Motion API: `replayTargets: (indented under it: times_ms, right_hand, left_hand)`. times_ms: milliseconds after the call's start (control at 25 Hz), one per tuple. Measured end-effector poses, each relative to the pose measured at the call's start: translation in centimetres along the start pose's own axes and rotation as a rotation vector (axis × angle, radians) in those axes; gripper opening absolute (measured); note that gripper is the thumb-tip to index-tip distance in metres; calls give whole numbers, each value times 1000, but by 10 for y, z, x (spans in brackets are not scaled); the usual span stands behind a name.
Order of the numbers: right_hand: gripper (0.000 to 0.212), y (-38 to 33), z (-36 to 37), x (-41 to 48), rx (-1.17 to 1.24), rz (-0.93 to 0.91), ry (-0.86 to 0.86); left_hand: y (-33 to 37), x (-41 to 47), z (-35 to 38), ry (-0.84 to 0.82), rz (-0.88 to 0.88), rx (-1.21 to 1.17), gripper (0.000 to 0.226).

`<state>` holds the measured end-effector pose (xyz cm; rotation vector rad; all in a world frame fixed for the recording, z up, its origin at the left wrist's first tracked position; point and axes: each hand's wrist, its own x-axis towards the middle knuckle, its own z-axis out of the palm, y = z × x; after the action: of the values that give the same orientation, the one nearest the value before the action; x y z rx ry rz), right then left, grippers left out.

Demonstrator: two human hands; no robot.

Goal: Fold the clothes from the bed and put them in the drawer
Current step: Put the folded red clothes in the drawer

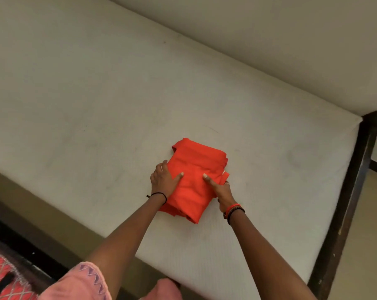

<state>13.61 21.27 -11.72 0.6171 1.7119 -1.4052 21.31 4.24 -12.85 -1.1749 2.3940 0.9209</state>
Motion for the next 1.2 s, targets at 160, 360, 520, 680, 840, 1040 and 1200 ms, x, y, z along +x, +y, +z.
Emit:
replayTargets:
  times_ms: [160, 360, 520, 680, 840, 1040, 1200]
  right_hand:
    - [91, 4, 4, 17, 4, 126, 0]
    - [77, 11, 4, 19, 29, 180, -92]
    - [65, 13, 7, 24, -7, 143, -115]
    - [51, 14, 3, 28, 41, 175, -80]
    - [48, 17, 0, 21, 68, 182, -91]
    - [57, 5, -10, -8, 97, 166, -102]
    - [60, -12, -29, -34, 131, 130, -101]
  left_hand:
    - [-13, 27, 3, -194, -50, -123, 102]
    - [-28, 45, 5, -418, -142, -426, 105]
    - [-34, 55, -1, -506, -149, -478, 88]
    - [-28, 61, -10, -608, -204, -491, 63]
    - [-22, 53, -23, -616, -204, -500, 48]
    - [-5, 28, -46, -629, -179, -505, 72]
    - [23, 8, -63, -649, -146, -483, 85]
